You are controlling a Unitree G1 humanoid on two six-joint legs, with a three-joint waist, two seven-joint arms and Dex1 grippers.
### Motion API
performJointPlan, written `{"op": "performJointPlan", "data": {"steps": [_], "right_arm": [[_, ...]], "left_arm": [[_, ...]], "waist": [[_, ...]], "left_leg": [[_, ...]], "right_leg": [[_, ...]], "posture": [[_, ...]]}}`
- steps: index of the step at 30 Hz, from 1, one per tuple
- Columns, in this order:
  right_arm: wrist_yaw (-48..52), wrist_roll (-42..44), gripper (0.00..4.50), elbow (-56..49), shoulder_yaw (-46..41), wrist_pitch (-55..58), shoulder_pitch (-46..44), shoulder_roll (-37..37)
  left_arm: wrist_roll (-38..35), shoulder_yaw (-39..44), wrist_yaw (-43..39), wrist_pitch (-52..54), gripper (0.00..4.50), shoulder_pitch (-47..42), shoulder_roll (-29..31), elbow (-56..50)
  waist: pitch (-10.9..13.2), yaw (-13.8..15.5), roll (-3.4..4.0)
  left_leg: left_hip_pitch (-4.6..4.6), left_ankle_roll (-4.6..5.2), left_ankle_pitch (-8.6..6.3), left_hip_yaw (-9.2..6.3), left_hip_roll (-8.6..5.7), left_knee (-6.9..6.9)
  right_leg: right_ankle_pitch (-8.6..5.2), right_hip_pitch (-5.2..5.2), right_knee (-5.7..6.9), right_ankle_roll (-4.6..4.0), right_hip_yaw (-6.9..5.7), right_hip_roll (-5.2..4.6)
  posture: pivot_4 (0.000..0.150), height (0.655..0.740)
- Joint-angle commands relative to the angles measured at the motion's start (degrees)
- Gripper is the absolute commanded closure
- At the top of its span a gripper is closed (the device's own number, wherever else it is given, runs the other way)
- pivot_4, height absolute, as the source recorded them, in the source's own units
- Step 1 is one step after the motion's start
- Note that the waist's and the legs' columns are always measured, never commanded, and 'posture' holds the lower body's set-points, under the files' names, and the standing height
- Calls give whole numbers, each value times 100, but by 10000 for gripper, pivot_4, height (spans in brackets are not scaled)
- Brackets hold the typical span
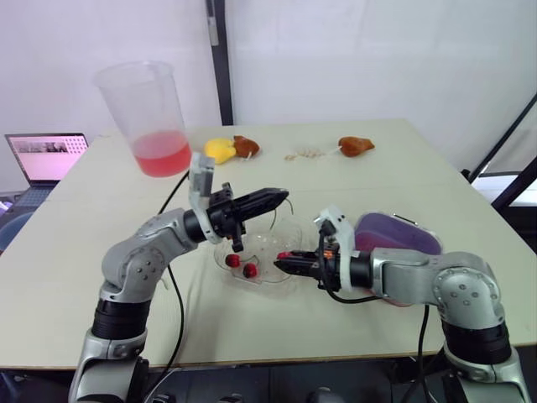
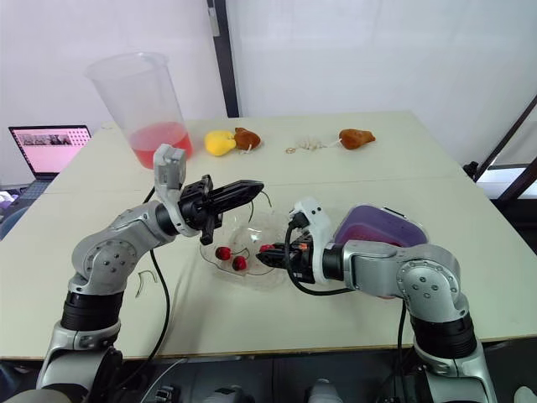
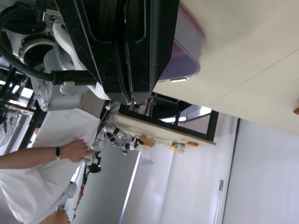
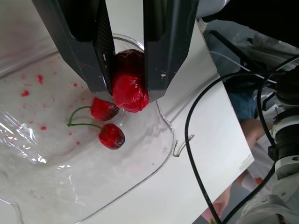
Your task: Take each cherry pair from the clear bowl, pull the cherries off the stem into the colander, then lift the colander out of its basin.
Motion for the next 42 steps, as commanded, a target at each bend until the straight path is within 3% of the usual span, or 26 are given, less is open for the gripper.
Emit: {"op": "performJointPlan", "data": {"steps": [1, 4, 8, 11, 15, 18, 23, 24, 27, 30, 34, 39, 42], "right_arm": [[495, 486, 40360, -319, -710, -365, -336, -530], [1009, 376, 40360, -255, -1130, -380, -369, -1484], [2178, -1123, 40360, 84, -925, -757, -80, -3416], [2855, -2169, 40360, 319, -394, -1443, 374, -4123], [3191, -3137, 40360, 723, 245, -2111, 555, -4000], [3412, -3467, 28131, 902, 429, -2293, 596, -3841], [3789, -3701, 2865, 1020, 276, -2361, 568, -3829], [3841, -3720, 327, 1023, 229, -2352, 547, -3829], [4153, -3395, 327, 953, -156, -2264, 361, -3770], [4532, -2349, 327, 544, -601, -1838, -86, -3559], [4397, -1135, 327, 16, -551, -1377, -801, -2912], [3968, -1310, 327, -66, 35, -1346, -1241, -2155], [3825, -2087, 327, -19, 723, -1597, -1369, -1920]], "left_arm": [[-95, 184, -25, -59, 45000, -50, 103, -161], [-71, 239, -55, -82, 45000, 0, 216, -145], [-61, 395, -96, -99, 45000, 154, 441, -123], [15, 471, -178, -155, 45000, 305, 612, -67], [120, 596, -237, -243, 45000, 461, 796, 30], [141, 673, -220, -278, 45000, 593, 865, 36], [92, 824, -157, -157, 45000, 838, 1067, -105], [98, 837, -168, -156, 45000, 866, 1108, -110], [72, 966, -163, -103, 45000, 990, 1301, -101], [48, 1146, -268, 26, 45000, 1221, 1642, -84], [195, 1368, -324, 131, 45000, 1688, 2108, 88], [624, 1769, -180, -278, 45000, 2256, 2300, 413], [884, 2025, -260, -538, 45000, 3017, 2369, 339]], "waist": [[1, 16, 1], [1, 50, 1], [4, 39, 3], [3, 8, 2], [4, -25, 3], [5, 7, 6], [6, 43, 6], [6, 44, 6], [7, 44, 9], [13, -2, 19], [13, -14, 19], [14, 38, 18], [13, 34, 18]], "left_leg": [[0, 0, 0, 0, -1, 0], [-2, 6, -3, -5, -2, 2], [-4, 14, -8, -1, -1, -1], [-3, 20, -11, 6, 5, -1], [-2, 20, -11, 16, 10, -1], [-3, 20, -12, 16, 9, -4], [-8, 20, -12, 14, 7, -2], [-8, 20, -12, 13, 7, -2], [-8, 20, -12, 13, 7, -2], [-9, 20, -12, 13, 10, -6], [-7, 17, -13, 10, 28, -17], [-6, 16, -14, 11, 26, -10], [-10, 18, -16, 12, 19, -8]], "right_leg": [[0, 1, -1, 0, 0, 0], [0, 11, -17, 1, -8, 0], [6, 19, -39, 11, -12, 2], [8, 20, -46, 14, -13, 5], [12, 17, -47, 19, -7, 6], [12, 15, -49, 19, -5, 4], [14, 14, -53, 18, -5, 1], [14, 14, -53, 18, -6, 1], [15, 15, -54, 17, -6, 1], [15, 10, -54, 17, -4, 4], [18, 9, -60, 12, -4, 19], [21, 11, -61, 8, -3, 17], [21, 9, -62, 7, -2, 11]], "posture": [[1500, 7400], [1500, 7400], [1500, 7400], [1500, 7400], [1500, 7400], [1500, 7400], [1500, 7400], [1500, 7400], [1500, 7400], [1500, 7400], [1500, 7400], [1500, 7400], [1500, 7400]]}}
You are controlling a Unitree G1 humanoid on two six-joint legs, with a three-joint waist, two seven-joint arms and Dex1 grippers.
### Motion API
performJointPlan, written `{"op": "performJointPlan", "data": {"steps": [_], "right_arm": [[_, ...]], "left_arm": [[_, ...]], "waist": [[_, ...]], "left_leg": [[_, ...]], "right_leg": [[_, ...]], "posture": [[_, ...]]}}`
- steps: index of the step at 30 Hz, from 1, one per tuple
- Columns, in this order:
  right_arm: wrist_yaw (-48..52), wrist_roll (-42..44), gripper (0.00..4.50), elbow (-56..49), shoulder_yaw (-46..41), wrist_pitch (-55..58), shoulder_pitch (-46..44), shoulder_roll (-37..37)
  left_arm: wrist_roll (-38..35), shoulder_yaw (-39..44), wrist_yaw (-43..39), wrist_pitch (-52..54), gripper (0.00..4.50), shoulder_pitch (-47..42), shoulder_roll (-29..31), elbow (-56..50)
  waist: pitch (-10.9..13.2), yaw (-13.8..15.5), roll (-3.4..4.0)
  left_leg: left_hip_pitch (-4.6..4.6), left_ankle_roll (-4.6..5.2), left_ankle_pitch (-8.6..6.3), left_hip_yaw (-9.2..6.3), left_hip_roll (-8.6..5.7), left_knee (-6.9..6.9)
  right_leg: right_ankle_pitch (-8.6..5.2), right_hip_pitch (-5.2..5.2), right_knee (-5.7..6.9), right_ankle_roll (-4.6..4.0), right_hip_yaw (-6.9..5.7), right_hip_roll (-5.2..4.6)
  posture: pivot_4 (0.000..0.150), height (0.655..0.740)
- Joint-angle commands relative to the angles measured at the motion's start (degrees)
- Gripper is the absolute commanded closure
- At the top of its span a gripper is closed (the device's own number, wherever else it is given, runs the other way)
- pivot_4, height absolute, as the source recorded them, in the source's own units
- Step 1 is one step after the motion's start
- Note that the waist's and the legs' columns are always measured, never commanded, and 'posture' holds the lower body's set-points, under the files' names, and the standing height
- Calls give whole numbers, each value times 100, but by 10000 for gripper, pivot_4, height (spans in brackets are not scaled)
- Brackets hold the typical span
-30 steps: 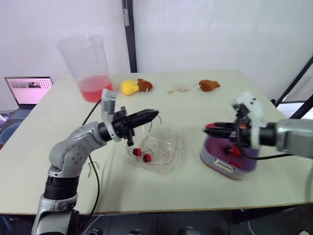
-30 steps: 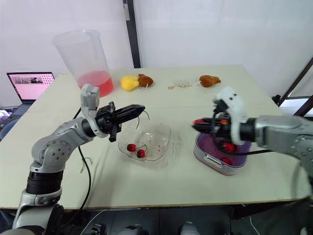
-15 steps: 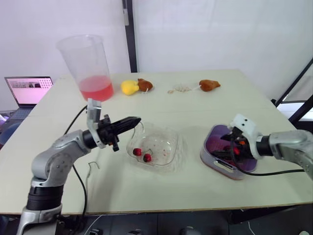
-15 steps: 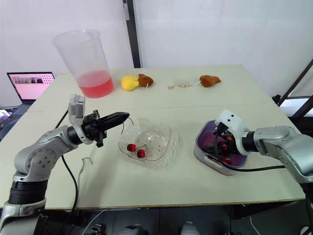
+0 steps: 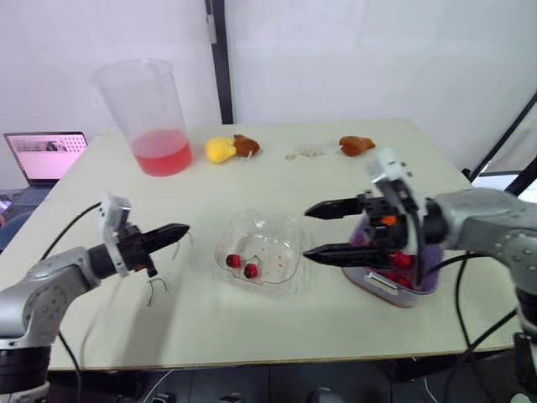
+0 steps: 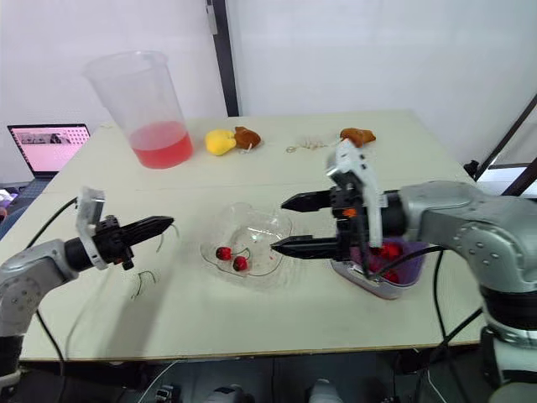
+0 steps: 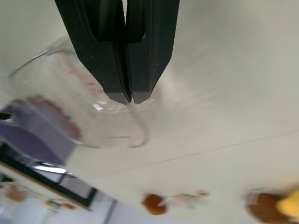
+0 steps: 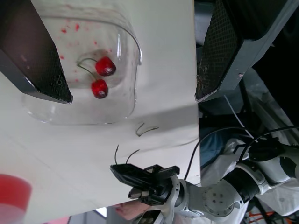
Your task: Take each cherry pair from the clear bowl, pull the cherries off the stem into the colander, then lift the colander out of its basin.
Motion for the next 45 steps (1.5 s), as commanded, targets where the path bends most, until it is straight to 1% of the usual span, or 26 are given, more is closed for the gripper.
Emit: {"op": "performJointPlan", "data": {"steps": [1, 5, 10, 13, 17, 18, 19, 20, 23, 26, 30, 33, 36, 39, 41, 43, 45], "right_arm": [[-153, -738, 327, -28, 523, -276, -189, 157], [-96, -964, 327, -44, 693, -309, -254, 318], [-98, -959, 327, -117, 657, -250, -254, 438], [-157, -910, 0, -165, 589, -207, -234, 458], [-216, -883, 0, -244, 531, -146, -185, 431], [-233, -889, 0, -260, 529, -134, -170, 431], [-248, -894, 0, -277, 524, -122, -155, 433], [-261, -900, 0, -291, 519, -110, -146, 439], [-415, -1018, 0, -303, 510, -86, -99, 443], [-477, -1021, 0, -318, 487, -69, -63, 443], [-670, -1137, 0, -416, 524, -82, -94, 518], [-1051, -1416, 0, -374, 659, 2, -277, 706], [-1150, -1282, 0, -308, 719, 693, -518, 651], [-1196, -996, 0, -216, 676, 1450, -875, 740], [-1244, -962, 0, -79, 722, 1817, -1141, 845], [-1425, -1149, 0, 428, 1007, 2344, -1714, 1167], [-1544, -1349, 0, 835, 1263, 2580, -2120, 1448]], "left_arm": [[267, 342, -124, -325, 45000, 610, 100, -153], [453, 396, -184, -472, 45000, 1122, 95, -19], [858, 340, -145, -770, 45000, 1205, 29, 706], [949, 389, -225, -933, 35916, 1105, 38, 1165], [985, 499, -412, -1066, 15159, 868, 234, 1629], [1012, 541, -454, -1124, 11401, 780, 305, 1783], [1052, 578, -494, -1199, 5554, 687, 386, 1955], [1097, 604, -541, -1277, 846, 599, 466, 2119], [936, 944, -752, -1652, 357, 137, 631, 2492], [832, 974, -1024, -1689, 357, -200, 807, 2333], [630, 529, -1347, -1356, 357, -628, 893, 1480], [974, -89, -2261, -1698, 357, -545, 1335, 822], [899, -300, -2792, -1646, 357, -757, 1718, 600], [843, -445, -3078, -1615, 357, -882, 1861, 356], [745, -484, -3107, -1502, 357, -916, 1827, 182], [566, -511, -2960, -1382, 357, -1041, 1627, -58], [455, -516, -2799, -1294, 357, -1143, 1454, -192]], "waist": [[0, -8, 0], [0, 15, 0], [0, 0, 0], [0, -6, 0], [0, -2, 0], [0, -1, 0], [0, -1, 0], [0, -7, 0], [0, -11, -1], [-1, -7, -1], [-1, -4, -1], [0, -59, -1], [1, -144, 2], [4, -182, 7], [6, -182, 11], [6, -182, 11], [6, -175, 10]], "left_leg": [[0, 1, -1, 2, -2, -1], [-2, 0, 0, 0, -1, 0], [-2, -1, 0, -2, 0, 0], [-2, -1, 0, -2, 2, -2], [-2, -1, 0, -2, 2, -1], [-2, -1, 0, -2, 2, -1], [-2, -1, 0, -2, 1, -1], [-2, -1, 0, -3, 2, -1], [-2, -1, 0, -2, 2, -1], [-2, -1, 0, -2, 2, -1], [-3, -1, 0, -2, -1, 0], [-3, -1, 0, -2, -1, 0], [-4, -2, 0, 0, 1, -7], [-4, -2, 0, -1, 6, -15], [-4, -2, 0, 1, 6, -18], [-4, -2, 0, 2, 6, -17], [-4, -4, 1, 1, 6, -14]], "right_leg": [[0, -2, 0, 0, 0, -2], [0, -2, 1, 0, -3, -3], [1, -1, 2, -2, -5, -2], [1, -3, 1, -2, -5, 1], [2, -2, 2, -2, -6, 1], [1, -2, 2, -2, -6, 0], [1, -3, 2, -2, -6, 0], [1, -3, 2, -2, -7, 1], [2, -4, 3, -2, -7, 2], [2, -4, 3, -2, -8, 1], [2, -3, 3, -2, -8, -4], [2, -2, 3, -2, -8, -3], [2, -10, 5, -2, -5, -1], [2, -14, 2, -2, -5, 4], [2, -17, 2, -2, -4, 3], [2, -17, 3, -2, -4, 3], [2, -16, 6, -2, -4, 3]], "posture": [[1500, 7400], [1500, 7400], [1500, 7400], [1500, 7400], [1500, 7400], [1500, 7400], [1500, 7400], [1500, 7400], [1500, 7400], [1500, 7400], [1500, 7400], [1500, 7400], [1500, 7400], [1500, 7400], [1500, 7400], [1500, 7400], [1500, 7400]]}}
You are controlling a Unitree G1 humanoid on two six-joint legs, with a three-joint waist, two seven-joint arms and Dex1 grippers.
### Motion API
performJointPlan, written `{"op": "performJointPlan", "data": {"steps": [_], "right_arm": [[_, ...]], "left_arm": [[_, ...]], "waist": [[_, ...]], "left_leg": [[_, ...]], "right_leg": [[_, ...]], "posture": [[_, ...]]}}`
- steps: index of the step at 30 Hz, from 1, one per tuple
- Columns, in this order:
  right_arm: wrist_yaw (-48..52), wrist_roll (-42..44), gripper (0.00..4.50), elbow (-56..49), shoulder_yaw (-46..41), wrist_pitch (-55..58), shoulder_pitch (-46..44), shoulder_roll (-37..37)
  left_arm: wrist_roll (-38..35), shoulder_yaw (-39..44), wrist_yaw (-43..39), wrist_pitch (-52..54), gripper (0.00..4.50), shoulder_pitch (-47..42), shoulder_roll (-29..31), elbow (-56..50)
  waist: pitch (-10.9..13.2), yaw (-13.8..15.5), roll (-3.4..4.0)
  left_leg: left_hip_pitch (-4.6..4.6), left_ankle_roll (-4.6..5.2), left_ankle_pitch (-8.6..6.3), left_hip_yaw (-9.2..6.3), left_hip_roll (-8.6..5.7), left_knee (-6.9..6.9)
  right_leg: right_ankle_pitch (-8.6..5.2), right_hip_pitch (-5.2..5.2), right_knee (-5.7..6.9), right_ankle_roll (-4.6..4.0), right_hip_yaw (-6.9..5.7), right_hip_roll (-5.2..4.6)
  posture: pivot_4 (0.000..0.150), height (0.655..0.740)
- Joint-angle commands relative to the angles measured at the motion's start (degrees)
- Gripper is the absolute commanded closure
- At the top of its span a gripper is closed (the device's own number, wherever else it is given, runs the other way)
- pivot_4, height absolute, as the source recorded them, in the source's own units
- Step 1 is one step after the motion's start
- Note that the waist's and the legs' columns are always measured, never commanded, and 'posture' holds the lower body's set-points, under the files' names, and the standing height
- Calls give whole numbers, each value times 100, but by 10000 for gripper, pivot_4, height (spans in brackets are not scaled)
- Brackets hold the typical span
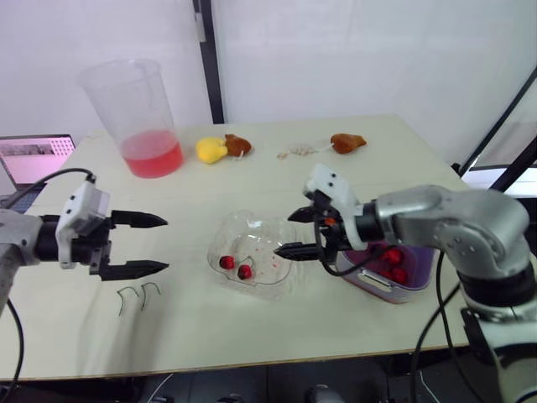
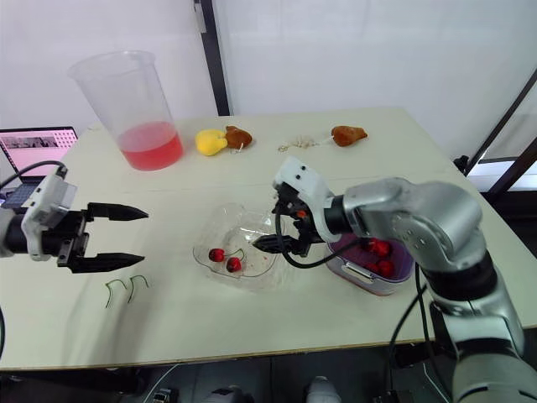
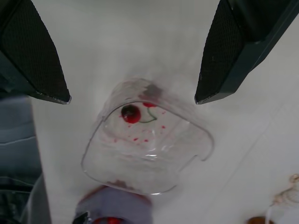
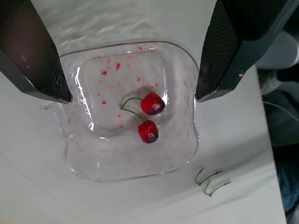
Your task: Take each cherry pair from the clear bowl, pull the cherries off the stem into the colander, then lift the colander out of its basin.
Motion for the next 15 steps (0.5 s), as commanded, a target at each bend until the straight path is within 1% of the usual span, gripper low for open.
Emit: {"op": "performJointPlan", "data": {"steps": [1, 4, 5, 8, 11, 15], "right_arm": [[-214, -321, 0, 573, 349, 398, -665, 405], [-281, -594, 0, 986, 950, 569, -1068, 799], [-249, -684, 0, 1099, 1313, 605, -1179, 898], [-114, -892, 0, 1404, 1857, 483, -1285, 1138], [-138, -1163, 0, 1894, 2052, 246, -1372, 1581], [31, -1471, 0, 2188, 2451, -36, -1357, 1811]], "left_arm": [[-284, 100, 258, 165, 357, -198, -186, -322], [-449, 196, 508, 291, 357, -307, -405, -381], [-477, 222, 583, 305, 357, -336, -459, -390], [-454, 239, 661, 303, 357, -314, -510, -414], [-393, 239, 719, 247, 357, -177, -540, -441], [-276, 189, 945, 361, 357, -107, -482, -445]], "waist": [[0, 1, 0], [-1, 3, -2], [-1, 0, -2], [-2, -14, -3], [-1, -24, -2], [-2, -40, -2]], "left_leg": [[0, 0, 0, -1, 0, 2], [-2, 0, 0, -3, -1, 2], [-4, 0, 0, -3, -3, 2], [-5, -1, 0, -3, -3, 4], [-5, -1, 0, -3, -3, 5], [-6, -2, 1, -6, -4, 4]], "right_leg": [[0, 0, 1, 0, 0, 0], [0, -2, 2, 0, -1, 1], [0, -4, 2, 0, -1, 0], [0, -6, 5, 0, -1, 0], [0, -7, 6, 0, -1, 0], [0, -10, 9, 0, -2, 2]], "posture": [[1500, 7400], [1500, 7400], [1500, 7400], [1500, 7400], [1500, 7400], [1500, 7400]]}}
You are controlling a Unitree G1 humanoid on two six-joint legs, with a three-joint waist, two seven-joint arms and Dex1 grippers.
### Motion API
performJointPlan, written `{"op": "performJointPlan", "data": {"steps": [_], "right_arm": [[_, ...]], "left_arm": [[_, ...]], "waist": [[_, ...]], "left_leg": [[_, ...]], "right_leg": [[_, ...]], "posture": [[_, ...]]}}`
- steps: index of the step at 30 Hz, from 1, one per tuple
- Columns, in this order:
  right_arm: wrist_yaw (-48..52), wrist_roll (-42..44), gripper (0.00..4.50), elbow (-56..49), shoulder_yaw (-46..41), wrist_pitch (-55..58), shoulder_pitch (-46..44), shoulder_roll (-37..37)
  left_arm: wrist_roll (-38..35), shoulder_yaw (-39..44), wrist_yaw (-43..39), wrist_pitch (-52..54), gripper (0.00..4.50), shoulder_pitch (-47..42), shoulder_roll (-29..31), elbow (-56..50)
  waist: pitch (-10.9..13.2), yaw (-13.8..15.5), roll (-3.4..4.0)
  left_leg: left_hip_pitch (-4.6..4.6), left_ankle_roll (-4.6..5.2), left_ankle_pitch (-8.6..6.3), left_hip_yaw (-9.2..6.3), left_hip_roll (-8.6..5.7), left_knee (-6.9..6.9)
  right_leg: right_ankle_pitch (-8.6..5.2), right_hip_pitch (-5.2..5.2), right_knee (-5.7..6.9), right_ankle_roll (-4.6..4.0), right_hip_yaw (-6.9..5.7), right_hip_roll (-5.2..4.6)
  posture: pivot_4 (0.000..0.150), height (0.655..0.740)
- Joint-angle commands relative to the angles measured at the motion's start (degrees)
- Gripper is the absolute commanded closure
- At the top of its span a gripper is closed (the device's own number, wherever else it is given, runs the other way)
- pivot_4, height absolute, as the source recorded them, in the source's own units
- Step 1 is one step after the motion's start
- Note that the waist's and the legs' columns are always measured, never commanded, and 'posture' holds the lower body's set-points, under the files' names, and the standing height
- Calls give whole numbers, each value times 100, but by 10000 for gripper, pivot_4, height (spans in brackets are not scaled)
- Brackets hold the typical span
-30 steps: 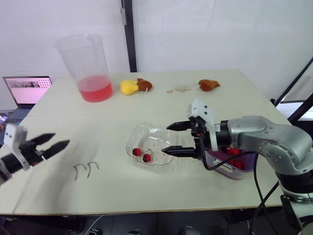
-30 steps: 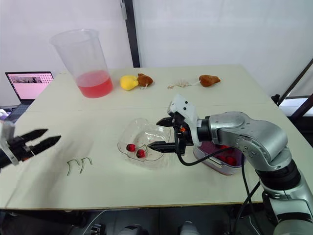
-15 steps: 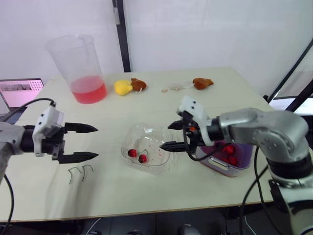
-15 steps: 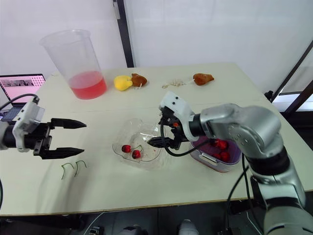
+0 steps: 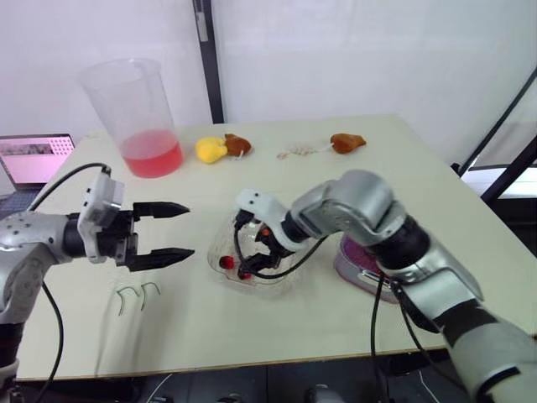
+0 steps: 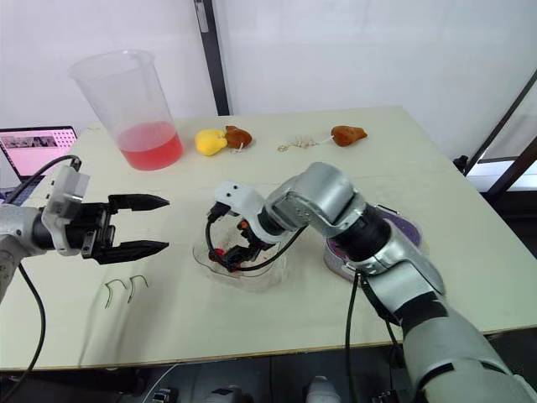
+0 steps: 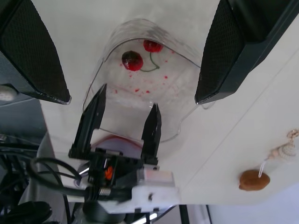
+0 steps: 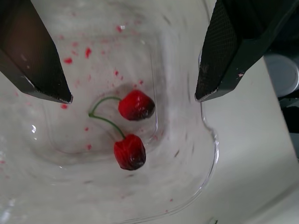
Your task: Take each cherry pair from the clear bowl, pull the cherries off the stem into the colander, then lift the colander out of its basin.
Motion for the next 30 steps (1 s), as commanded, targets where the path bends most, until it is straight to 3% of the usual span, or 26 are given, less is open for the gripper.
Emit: {"op": "performJointPlan", "data": {"steps": [1, 4, 7, 11, 30], "right_arm": [[151, -319, 0, 169, 309, -326, -121, 169], [219, -618, 0, 445, 637, -573, -9, 303], [258, -890, 8634, 744, 726, -880, 40, 445], [444, -1204, 27540, 889, 912, -1174, 83, 454], [1110, -1495, 27540, 652, 904, -1159, 196, 546]], "left_arm": [[76, 155, 116, -6, 357, 44, 95, -108], [51, 208, 184, -11, 357, 39, 90, -123], [93, 196, 227, -51, 0, 23, 78, -135], [124, 160, 279, -88, 0, -9, 65, -135], [286, 34, 213, -192, 0, -163, 35, -3]], "waist": [[0, -3, 0], [0, -64, 0], [0, -105, 0], [0, -115, 0], [-1, -111, 0]], "left_leg": [[0, 0, 0, -1, -1, 1], [0, -1, 1, -2, -1, 0], [0, -1, 1, -6, -1, 0], [0, -2, 0, -5, 0, -3], [0, -4, 0, -5, 0, -2]], "right_leg": [[0, 1, 0, 0, -1, 0], [0, 0, 1, 0, -1, 1], [0, 0, 4, 0, -3, 1], [0, -5, 5, 0, -3, 1], [0, -5, 6, 0, -3, 2]], "posture": [[1500, 7400], [1500, 7400], [1500, 7400], [1500, 7400], [1500, 7400]]}}
